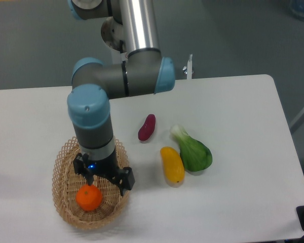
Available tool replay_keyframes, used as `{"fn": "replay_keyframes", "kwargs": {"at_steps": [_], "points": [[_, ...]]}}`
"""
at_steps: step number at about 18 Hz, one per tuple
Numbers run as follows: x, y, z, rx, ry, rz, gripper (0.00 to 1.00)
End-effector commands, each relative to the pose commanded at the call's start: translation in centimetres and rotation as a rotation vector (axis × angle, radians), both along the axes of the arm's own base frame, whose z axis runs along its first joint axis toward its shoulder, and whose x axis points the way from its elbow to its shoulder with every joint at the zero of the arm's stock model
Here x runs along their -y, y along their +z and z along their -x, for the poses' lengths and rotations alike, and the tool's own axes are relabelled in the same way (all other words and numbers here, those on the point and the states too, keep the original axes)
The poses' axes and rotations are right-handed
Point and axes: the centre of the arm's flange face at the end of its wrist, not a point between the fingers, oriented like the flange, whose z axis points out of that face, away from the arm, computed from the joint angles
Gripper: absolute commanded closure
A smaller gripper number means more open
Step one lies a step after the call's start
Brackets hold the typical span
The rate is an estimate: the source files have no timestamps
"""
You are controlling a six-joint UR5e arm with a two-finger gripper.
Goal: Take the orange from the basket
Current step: 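Lower the open gripper into the wicker basket over the orange, then close the gripper around the orange inside the basket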
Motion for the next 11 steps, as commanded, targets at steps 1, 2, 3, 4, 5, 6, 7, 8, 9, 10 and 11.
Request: {"fn": "replay_keyframes", "kwargs": {"at_steps": [1, 2, 3, 4, 5, 6, 7, 8, 9, 10, 11], "points": [[-0.4, -0.7, -0.9, 0.007, -0.010, 0.007, 0.00], [-0.6, -1.4, -1.2, 0.014, -0.009, 0.015, 0.00], [-0.9, -1.8, -1.6, 0.020, -0.006, 0.020, 0.00], [-1.2, -2.9, -2.3, 0.028, -0.012, 0.033, 0.00], [-1.5, -3.8, -2.7, 0.029, -0.019, 0.046, 0.00], [-1.6, -4.4, -2.7, 0.030, -0.020, 0.056, 0.00], [-1.7, -4.8, -2.8, 0.032, -0.023, 0.060, 0.00], [-1.7, -5.1, -2.8, 0.034, -0.023, 0.064, 0.00], [-1.7, -5.4, -2.8, 0.036, -0.023, 0.068, 0.00], [-1.7, -5.6, -2.8, 0.039, -0.020, 0.072, 0.00], [-1.7, -6.0, -2.8, 0.041, -0.020, 0.076, 0.00]]}}
